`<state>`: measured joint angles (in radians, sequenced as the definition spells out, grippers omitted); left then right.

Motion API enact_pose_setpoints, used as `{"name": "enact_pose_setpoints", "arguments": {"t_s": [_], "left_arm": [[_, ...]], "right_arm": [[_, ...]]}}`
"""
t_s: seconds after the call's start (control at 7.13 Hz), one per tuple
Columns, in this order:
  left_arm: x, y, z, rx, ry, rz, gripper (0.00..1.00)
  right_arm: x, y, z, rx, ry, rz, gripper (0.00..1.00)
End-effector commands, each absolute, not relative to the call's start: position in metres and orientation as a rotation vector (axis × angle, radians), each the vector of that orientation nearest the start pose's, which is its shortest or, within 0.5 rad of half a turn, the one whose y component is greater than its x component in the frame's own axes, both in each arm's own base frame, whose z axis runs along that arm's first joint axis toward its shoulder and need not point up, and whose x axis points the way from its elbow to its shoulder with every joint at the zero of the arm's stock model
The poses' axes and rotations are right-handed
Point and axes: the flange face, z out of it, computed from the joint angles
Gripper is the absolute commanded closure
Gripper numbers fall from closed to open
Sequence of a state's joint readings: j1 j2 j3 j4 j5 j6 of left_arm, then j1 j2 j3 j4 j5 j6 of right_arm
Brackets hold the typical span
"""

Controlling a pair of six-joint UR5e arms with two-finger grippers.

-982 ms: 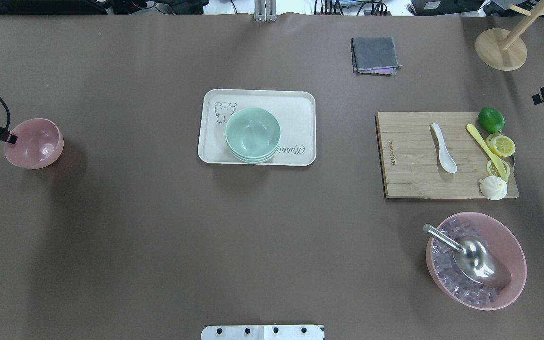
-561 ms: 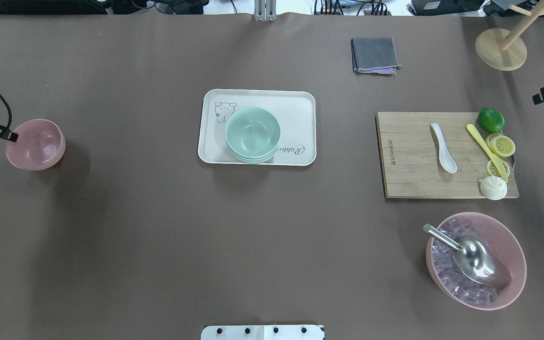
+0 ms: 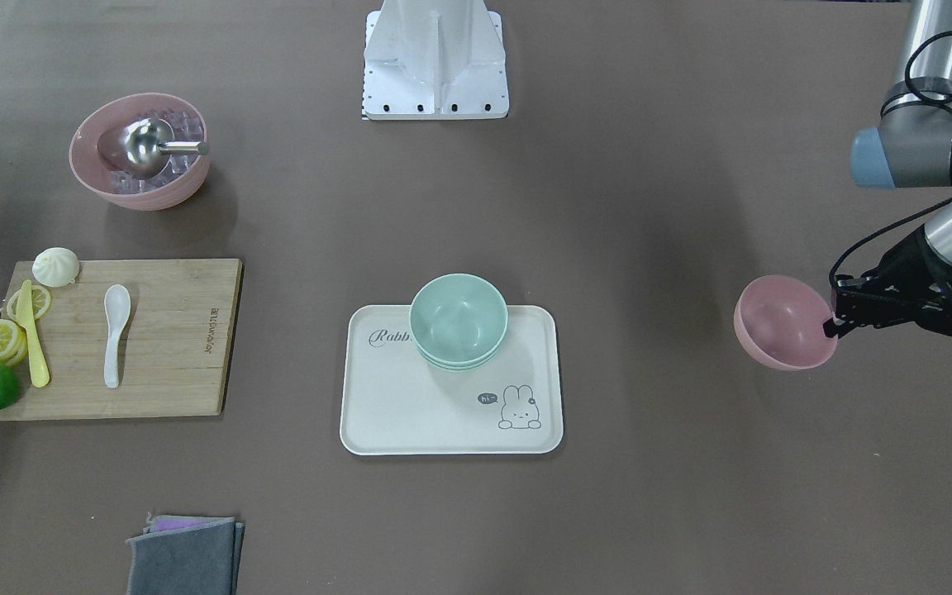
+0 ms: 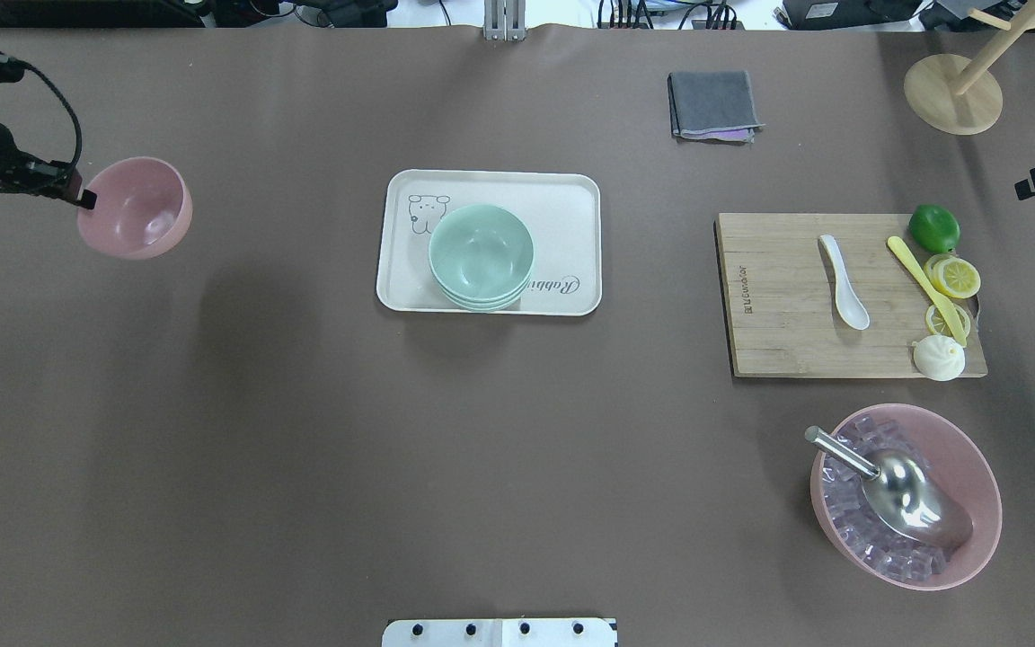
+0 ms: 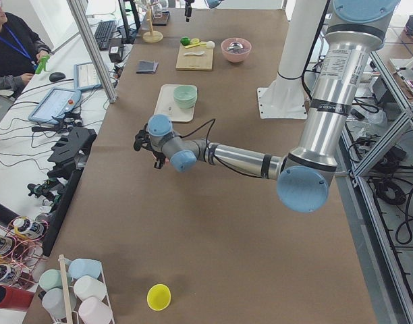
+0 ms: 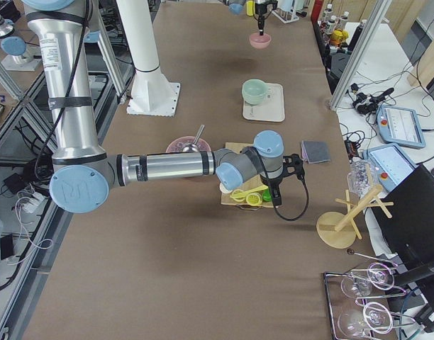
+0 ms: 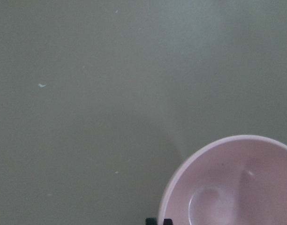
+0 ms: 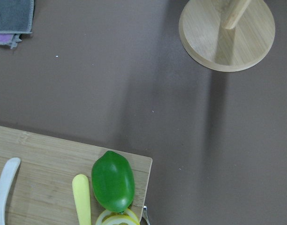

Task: Stack pink bowl on green and place spoon
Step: 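Lift the pink bowl with the left gripper and carry it over the green bowl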

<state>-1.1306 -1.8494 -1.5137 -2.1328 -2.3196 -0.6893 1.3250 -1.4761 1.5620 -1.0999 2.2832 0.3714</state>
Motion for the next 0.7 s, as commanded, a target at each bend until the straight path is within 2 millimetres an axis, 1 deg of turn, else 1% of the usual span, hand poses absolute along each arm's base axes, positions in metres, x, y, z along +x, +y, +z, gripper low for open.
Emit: {"name": "enact_pose_setpoints", "arguments": {"t_s": [0.0, 0.14, 0.28, 0.42, 0.56], "left_arm": [[0.283, -0.6, 0.348, 0.19, 0.981, -0.023, 1.0], [0.334, -0.597, 0.293, 0.157, 0.96, -0.051, 1.0], [0.385, -0.583, 0.243, 0.13, 0.962, -0.076, 1.0], [0.425, -0.57, 0.204, 0.121, 0.966, -0.108, 1.0], [0.463, -0.568, 0.166, 0.098, 0.969, -0.135, 1.0]], "right_arm": [[-0.07, -0.556, 0.558, 0.287, -0.83, -0.042, 0.0], [-0.07, -0.556, 0.556, 0.288, -0.832, -0.036, 0.0], [-0.07, -0.556, 0.557, 0.284, -0.833, -0.031, 0.0], [-0.07, -0.556, 0.557, 0.283, -0.833, -0.028, 0.0], [-0.07, -0.556, 0.556, 0.284, -0.835, -0.029, 0.0]]}}
